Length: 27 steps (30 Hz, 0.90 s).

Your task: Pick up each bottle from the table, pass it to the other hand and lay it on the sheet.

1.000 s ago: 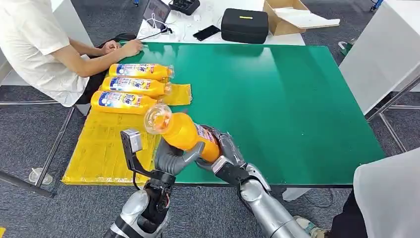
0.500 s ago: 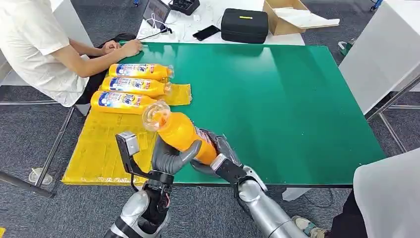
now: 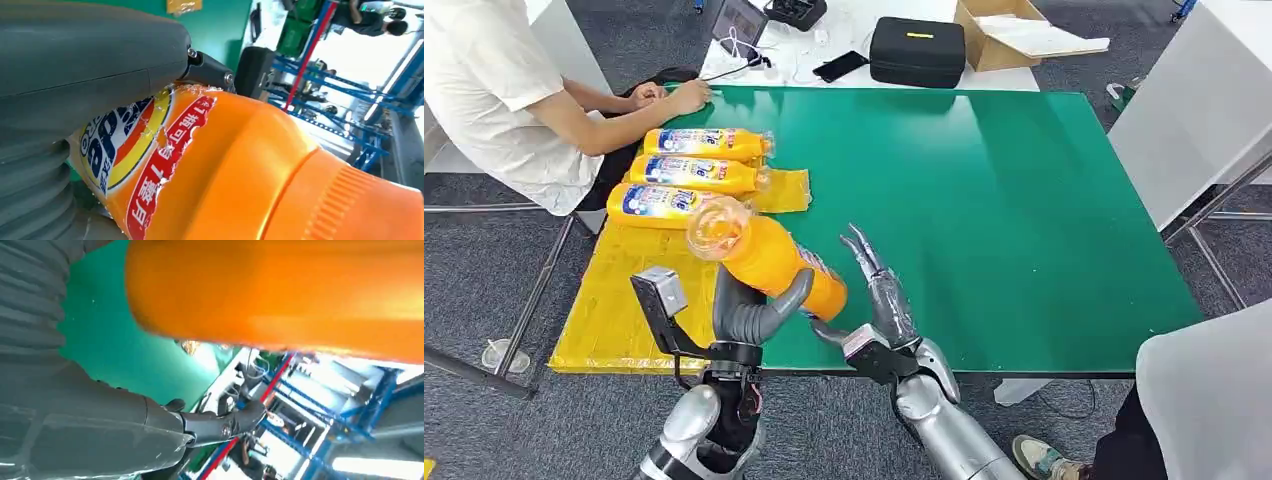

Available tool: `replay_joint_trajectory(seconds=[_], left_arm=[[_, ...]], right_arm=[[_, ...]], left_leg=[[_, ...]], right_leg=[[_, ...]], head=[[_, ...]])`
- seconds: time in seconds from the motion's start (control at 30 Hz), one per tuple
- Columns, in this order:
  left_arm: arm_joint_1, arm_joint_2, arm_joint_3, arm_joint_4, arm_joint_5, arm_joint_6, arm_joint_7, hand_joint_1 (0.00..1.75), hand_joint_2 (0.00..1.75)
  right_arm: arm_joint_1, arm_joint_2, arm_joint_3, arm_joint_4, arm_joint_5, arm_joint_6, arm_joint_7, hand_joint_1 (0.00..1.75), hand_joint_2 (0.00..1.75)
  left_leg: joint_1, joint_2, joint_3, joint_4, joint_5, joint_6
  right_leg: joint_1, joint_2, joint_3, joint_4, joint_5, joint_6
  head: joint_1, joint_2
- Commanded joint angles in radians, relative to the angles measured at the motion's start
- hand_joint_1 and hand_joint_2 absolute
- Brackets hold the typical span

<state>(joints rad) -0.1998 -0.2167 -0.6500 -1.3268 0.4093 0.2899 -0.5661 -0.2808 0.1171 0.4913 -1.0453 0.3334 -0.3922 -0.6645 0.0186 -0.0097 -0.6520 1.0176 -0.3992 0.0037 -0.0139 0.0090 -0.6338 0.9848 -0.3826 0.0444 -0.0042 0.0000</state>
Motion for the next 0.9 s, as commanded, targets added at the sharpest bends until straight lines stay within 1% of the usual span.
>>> replay_joint_trajectory(seconds=[0.03,0.07,0.1,0.13,0.17,0.2,0.23,0.27,0.3,0.33,0.37,0.4,0.43,0.47,0.53,0.57,0.6,0.67,0.7,0.73,0.8,0.83,0.9], left_arm=[[-0.023,0.022,0.047,-0.002,-0.006,0.073,-0.006,1.75,1.75],[-0.022,0.032,0.054,-0.011,-0.021,0.099,-0.008,1.75,1.75],[-0.023,0.041,0.064,-0.010,-0.066,0.154,-0.020,1.75,1.75],[-0.032,0.066,0.061,0.008,-0.174,0.238,-0.021,1.75,1.75],[-0.053,0.087,0.049,0.053,-0.322,0.346,-0.019,1.75,1.75],[-0.065,0.095,0.085,0.113,-0.508,0.408,-0.005,1.75,1.75],[-0.056,0.059,0.219,0.171,-0.737,0.408,0.013,1.75,1.75],[-0.070,0.064,0.247,0.210,-0.743,0.408,0.040,1.75,1.75],[-0.090,0.062,0.308,0.243,-0.766,0.408,0.056,1.75,1.75],[-0.095,0.032,0.434,0.255,-1.001,0.408,0.048,1.75,1.75],[-0.098,0.012,0.515,0.252,-1.151,0.408,0.055,1.75,1.75],[-0.119,0.016,0.602,0.255,-1.321,0.408,0.098,1.75,1.75],[-0.168,0.041,0.629,0.311,-1.465,0.408,0.171,1.75,1.75],[-0.213,0.070,0.614,0.397,-1.460,0.405,0.206,1.75,1.75],[-0.270,0.133,0.551,0.498,-1.517,0.379,0.287,1.75,1.75],[-0.287,0.156,0.516,0.532,-1.541,0.353,0.340,1.75,1.75],[-0.312,0.180,0.481,0.583,-1.596,0.304,0.396,1.75,1.75],[-0.343,0.195,0.455,0.644,-1.602,0.247,0.426,1.75,1.75],[-0.361,0.199,0.446,0.679,-1.603,0.228,0.436,1.75,1.75],[-0.390,0.211,0.417,0.731,-1.622,0.200,0.459,1.75,1.75],[-0.399,0.213,0.415,0.746,-1.621,0.188,0.463,1.75,1.75],[-0.426,0.218,0.397,0.785,-1.631,0.158,0.477,1.75,1.75],[-0.445,0.221,0.379,0.811,-1.645,0.131,0.485,1.75,1.75]], right_arm=[[0.009,0.036,-0.117,-0.042,-0.004,-0.213,-0.034,0.00,0.00],[0.015,0.027,-0.130,-0.069,-0.014,-0.256,-0.034,0.00,0.00],[0.035,0.024,-0.176,-0.146,-0.011,-0.306,-0.034,0.00,0.00],[0.077,0.044,-0.269,-0.264,0.024,-0.306,-0.034,0.00,0.00],[0.104,0.056,-0.324,-0.343,0.059,-0.306,-0.034,0.00,0.00],[0.119,0.055,-0.354,-0.391,0.055,-0.306,-0.034,0.00,0.00],[0.131,0.053,-0.384,-0.438,0.043,-0.306,-0.034,0.00,0.00],[0.139,0.061,-0.410,-0.467,0.049,-0.306,-0.034,0.00,0.00],[0.150,0.075,-0.438,-0.518,0.049,-0.306,-0.034,0.00,0.00],[0.153,0.073,-0.433,-0.536,0.049,-0.306,-0.034,0.00,0.00],[0.152,0.075,-0.430,-0.548,0.048,-0.306,-0.034,0.00,0.00],[0.148,0.084,-0.425,-0.572,0.055,-0.306,-0.034,0.00,1.75],[0.140,0.095,-0.423,-0.568,0.061,-0.306,-0.034,0.00,1.75],[0.138,0.101,-0.423,-0.563,0.063,-0.306,-0.034,0.00,1.75],[0.145,0.098,-0.430,-0.553,0.049,-0.306,-0.034,0.00,1.75],[0.149,0.087,-0.422,-0.543,0.018,-0.306,-0.034,0.00,1.75],[0.148,0.077,-0.420,-0.537,-0.004,-0.306,-0.034,0.00,1.75],[0.148,0.060,-0.406,-0.525,-0.028,-0.306,-0.034,0.00,1.75],[0.149,0.050,-0.392,-0.516,-0.043,-0.306,-0.034,0.00,1.75],[0.145,0.019,-0.348,-0.490,-0.072,-0.306,-0.034,0.00,1.75],[0.143,0.014,-0.340,-0.489,-0.078,-0.306,-0.034,0.00,1.75],[0.141,0.012,-0.329,-0.485,-0.079,-0.306,-0.034,0.00,1.75],[0.137,0.004,-0.317,-0.473,-0.094,-0.306,-0.034,0.00,1.75]], left_leg=[[0.000,0.001,0.003,0.000,-0.001,0.001],[0.000,0.001,0.002,0.000,-0.001,0.000],[-0.001,0.002,0.007,0.000,-0.003,0.001],[0.000,0.000,0.002,0.000,-0.001,0.000],[-0.001,0.000,0.004,0.000,-0.002,0.001],[-0.001,-0.001,0.002,0.000,-0.001,0.000],[-0.001,-0.002,0.002,-0.001,0.000,0.000],[-0.001,-0.002,0.007,-0.001,-0.002,0.000],[-0.001,-0.001,0.003,-0.001,0.000,0.000],[-0.001,0.000,0.006,-0.001,-0.002,0.000],[0.000,0.000,0.003,0.000,-0.001,0.000],[-0.001,0.000,0.005,0.000,-0.002,0.000],[0.000,0.001,0.002,0.000,0.000,0.000],[0.000,0.004,0.004,0.001,-0.002,0.000],[0.000,0.005,0.005,0.000,-0.002,0.000],[0.000,0.002,0.005,-0.001,0.000,0.000],[0.000,0.001,0.007,-0.002,0.000,-0.001],[0.001,0.000,0.004,-0.001,0.002,-0.002],[0.001,0.000,0.006,-0.002,0.002,-0.001],[0.002,0.000,0.004,-0.001,0.002,-0.002],[0.002,0.000,0.004,-0.001,0.002,-0.001],[0.002,0.002,0.006,-0.001,0.001,0.000],[0.001,0.001,0.003,-0.001,0.002,-0.001]], right_leg=[[0.000,0.000,0.003,0.000,-0.001,-0.002],[0.000,0.000,0.002,0.000,-0.001,-0.001],[0.000,0.000,0.006,0.001,-0.003,-0.003],[0.000,-0.001,0.002,0.000,-0.001,-0.001],[0.000,-0.001,0.004,0.001,-0.002,-0.002],[-0.001,-0.002,0.002,0.001,-0.002,-0.002],[0.000,-0.003,0.002,0.000,-0.001,-0.001],[0.000,-0.004,0.007,0.001,-0.004,-0.003],[-0.001,-0.002,0.003,0.000,-0.001,-0.002],[0.000,-0.002,0.005,0.000,-0.002,-0.003],[0.000,-0.001,0.002,0.001,-0.001,-0.002],[0.000,-0.002,0.005,0.001,-0.002,-0.003],[0.000,0.000,0.001,0.001,0.000,-0.002],[0.000,0.002,0.003,0.001,-0.001,-0.002],[0.001,0.003,0.002,0.001,0.000,-0.003],[0.000,-0.001,0.002,0.000,0.000,-0.003],[0.001,-0.002,0.005,0.000,-0.001,-0.004],[0.001,-0.001,0.002,-0.001,0.001,-0.002],[0.001,-0.002,0.004,-0.001,0.000,-0.003],[0.002,-0.001,0.003,-0.001,0.001,-0.003],[0.002,-0.001,0.004,0.000,0.001,-0.004],[0.002,0.000,0.005,0.000,0.000,-0.004],[0.001,0.000,0.002,0.000,0.002,-0.004]], head=[[0.000,0.000],[0.000,0.000],[0.000,0.000],[0.000,0.000],[0.000,0.000],[0.000,0.000],[0.000,0.000],[0.000,0.000],[0.000,0.000],[0.000,0.000],[-0.001,0.000],[0.001,0.000],[0.000,0.000],[0.000,0.000],[0.000,0.000],[0.001,0.000],[0.000,0.000],[0.000,0.000],[0.000,0.000],[0.000,0.000],[0.000,0.000],[0.000,0.000],[0.000,0.000]])
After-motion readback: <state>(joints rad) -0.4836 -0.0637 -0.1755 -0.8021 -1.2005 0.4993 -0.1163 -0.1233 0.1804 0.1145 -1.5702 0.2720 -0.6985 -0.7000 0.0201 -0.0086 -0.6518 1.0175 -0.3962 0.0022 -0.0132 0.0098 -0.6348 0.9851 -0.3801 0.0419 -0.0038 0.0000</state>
